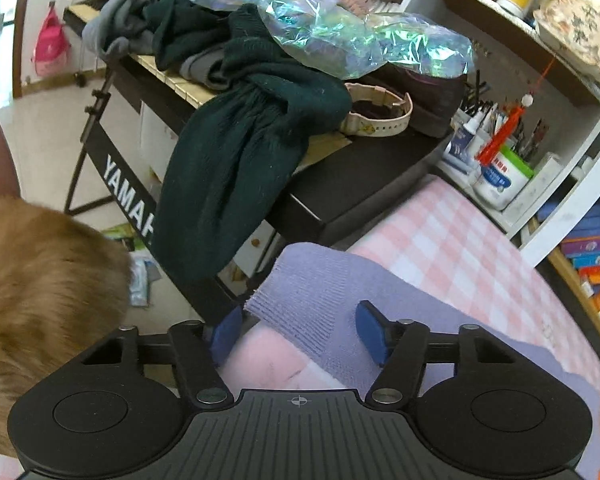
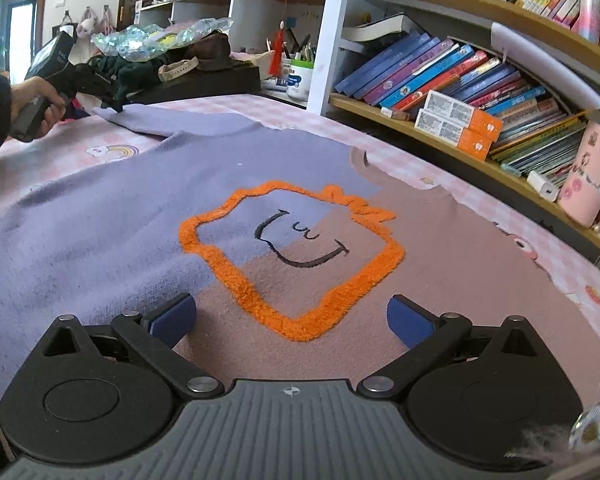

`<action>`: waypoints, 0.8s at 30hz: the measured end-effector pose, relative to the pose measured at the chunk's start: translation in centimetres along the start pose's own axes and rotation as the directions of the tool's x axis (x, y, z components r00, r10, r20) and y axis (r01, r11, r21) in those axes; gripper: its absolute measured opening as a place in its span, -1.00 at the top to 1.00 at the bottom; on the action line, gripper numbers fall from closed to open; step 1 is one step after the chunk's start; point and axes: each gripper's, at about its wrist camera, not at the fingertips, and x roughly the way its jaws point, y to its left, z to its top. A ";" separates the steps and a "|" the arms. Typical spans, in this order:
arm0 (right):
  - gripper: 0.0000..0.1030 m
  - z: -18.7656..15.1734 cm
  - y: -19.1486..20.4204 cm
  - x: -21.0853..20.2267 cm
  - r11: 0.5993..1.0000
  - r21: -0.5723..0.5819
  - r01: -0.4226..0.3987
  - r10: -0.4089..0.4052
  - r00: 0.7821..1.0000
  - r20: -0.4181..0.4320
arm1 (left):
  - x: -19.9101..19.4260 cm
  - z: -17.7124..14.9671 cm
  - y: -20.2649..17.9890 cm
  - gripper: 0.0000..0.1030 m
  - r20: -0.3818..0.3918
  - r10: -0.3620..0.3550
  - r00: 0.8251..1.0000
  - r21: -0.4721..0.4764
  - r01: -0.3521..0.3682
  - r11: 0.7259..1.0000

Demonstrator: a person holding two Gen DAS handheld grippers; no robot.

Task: Fold clothes
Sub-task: 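Move the open left gripper to the lavender sleeve cuff, then grasp the lavender sleeve with the left gripper and fold it across the sweater body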

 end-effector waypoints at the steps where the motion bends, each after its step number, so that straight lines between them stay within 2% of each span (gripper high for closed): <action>1: -1.00 -0.2 0.0 -0.2 1.000 0.002 0.006 -0.006 1.000 0.001 | -0.1 0.1 0.0 0.08 0.003 -0.010 1.000 -0.001 0.010 1.000; 2: -1.00 -0.4 -0.1 -0.5 1.000 0.012 0.008 -0.008 1.000 0.000 | -0.1 0.1 -0.1 0.17 0.009 -0.015 1.000 0.005 0.015 1.000; 4: -1.00 -0.9 -0.4 -1.2 0.999 0.042 0.015 -0.015 1.000 -0.003 | -0.2 0.3 -0.1 0.51 0.024 -0.026 0.999 0.027 0.025 0.999; 5: -1.00 -1.0 -0.6 -1.6 0.998 0.053 0.023 -0.023 1.000 -0.002 | -0.3 0.4 -0.1 0.58 0.032 -0.032 0.999 0.033 0.031 0.999; 7: -1.00 -1.5 -0.9 -2.2 0.996 0.071 0.047 -0.046 0.999 -0.005 | -0.4 0.5 0.1 0.90 0.046 -0.040 0.998 0.030 0.038 0.999; 11: -1.00 -2.5 -1.7 -3.1 0.987 0.134 0.089 -0.087 0.996 -0.018 | -1.7 1.1 -1.1 0.93 0.086 -0.061 0.994 0.037 0.058 0.998; 14: -1.00 -3.3 -2.2 -3.5 0.980 0.177 0.091 -0.089 0.996 -0.018 | -3.7 1.7 -4.0 0.93 0.133 -0.131 0.982 0.086 0.120 0.989; 17: -1.00 -3.5 -2.7 -3.7 0.973 0.211 0.090 -0.089 0.996 -0.016 | -5.6 1.8 -7.8 0.93 0.162 -0.230 0.960 0.138 0.209 0.968; 20: -1.00 -3.6 -2.7 -3.7 0.974 0.212 0.082 -0.080 0.997 -0.018 | -6.9 1.2 -12.6 0.93 0.158 -0.329 0.931 0.206 0.295 0.933; 22: -1.00 -3.6 -2.6 -3.7 0.976 0.202 0.085 -0.083 0.996 -0.018 | -7.7 0.5 -15.9 0.93 0.139 -0.406 0.903 0.241 0.367 0.898; 24: -1.00 -3.5 -2.6 -3.6 0.976 0.201 0.085 -0.083 0.996 -0.020 | -8.4 -0.3 -19.2 0.93 0.107 -0.485 0.868 0.273 0.443 0.854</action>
